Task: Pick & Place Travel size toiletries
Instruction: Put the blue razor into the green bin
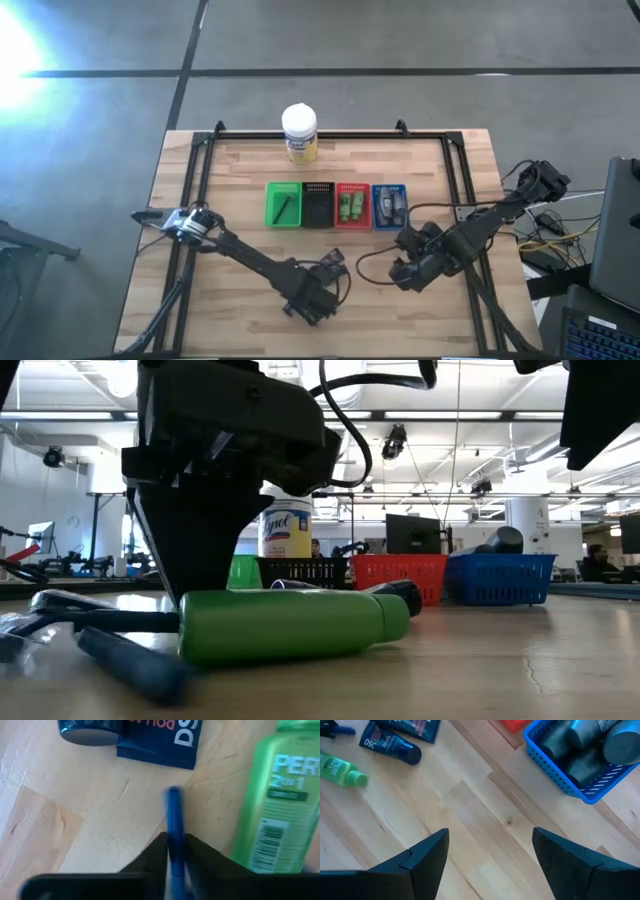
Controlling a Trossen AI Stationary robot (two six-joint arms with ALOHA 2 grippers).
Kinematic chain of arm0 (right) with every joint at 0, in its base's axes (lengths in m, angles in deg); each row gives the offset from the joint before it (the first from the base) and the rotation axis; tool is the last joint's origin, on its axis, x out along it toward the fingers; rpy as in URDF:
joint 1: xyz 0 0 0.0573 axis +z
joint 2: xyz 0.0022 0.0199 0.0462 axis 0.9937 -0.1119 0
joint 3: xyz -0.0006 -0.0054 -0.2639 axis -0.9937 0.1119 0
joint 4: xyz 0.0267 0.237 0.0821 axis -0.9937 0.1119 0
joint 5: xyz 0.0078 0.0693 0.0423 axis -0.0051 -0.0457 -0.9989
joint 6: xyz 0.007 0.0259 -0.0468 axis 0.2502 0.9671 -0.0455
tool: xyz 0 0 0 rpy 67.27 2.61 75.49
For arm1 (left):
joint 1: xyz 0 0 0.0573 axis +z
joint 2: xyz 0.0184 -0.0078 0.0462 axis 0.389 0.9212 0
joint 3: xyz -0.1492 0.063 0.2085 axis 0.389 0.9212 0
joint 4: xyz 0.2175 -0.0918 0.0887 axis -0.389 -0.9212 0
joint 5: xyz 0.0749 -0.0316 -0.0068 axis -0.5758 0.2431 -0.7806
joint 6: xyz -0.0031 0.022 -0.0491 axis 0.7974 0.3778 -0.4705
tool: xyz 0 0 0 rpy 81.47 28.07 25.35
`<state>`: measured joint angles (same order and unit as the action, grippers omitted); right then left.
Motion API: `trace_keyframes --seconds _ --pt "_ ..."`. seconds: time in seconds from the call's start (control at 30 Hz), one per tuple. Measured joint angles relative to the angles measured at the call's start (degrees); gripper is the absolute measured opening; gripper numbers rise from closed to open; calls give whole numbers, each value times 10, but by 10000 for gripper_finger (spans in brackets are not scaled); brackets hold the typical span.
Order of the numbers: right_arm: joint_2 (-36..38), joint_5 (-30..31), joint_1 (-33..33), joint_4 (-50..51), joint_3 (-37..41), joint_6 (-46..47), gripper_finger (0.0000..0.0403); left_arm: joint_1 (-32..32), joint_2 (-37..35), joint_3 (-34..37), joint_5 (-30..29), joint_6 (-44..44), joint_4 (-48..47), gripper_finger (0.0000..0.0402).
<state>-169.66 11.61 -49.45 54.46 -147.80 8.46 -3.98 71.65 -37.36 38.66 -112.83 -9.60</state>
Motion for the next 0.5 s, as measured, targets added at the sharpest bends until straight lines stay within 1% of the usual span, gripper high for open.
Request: trace_keyframes --seconds 0.1,0.2,0.3,0.43,0.5 --pt "0 0 0 0 1 0 288 0 -1 0 0 11 0 25" --pt "0 1 0 0 2 0 286 5 -3 -1 2 20 0 24" --pt "0 5 0 0 2 0 276 11 -23 -3 3 21 -1 24" --pt "0 15 0 0 2 0 260 15 -80 -5 0 4 -2 24" --pt "0 16 0 0 2 -2 253 17 -116 -1 -14 -7 -1 24"
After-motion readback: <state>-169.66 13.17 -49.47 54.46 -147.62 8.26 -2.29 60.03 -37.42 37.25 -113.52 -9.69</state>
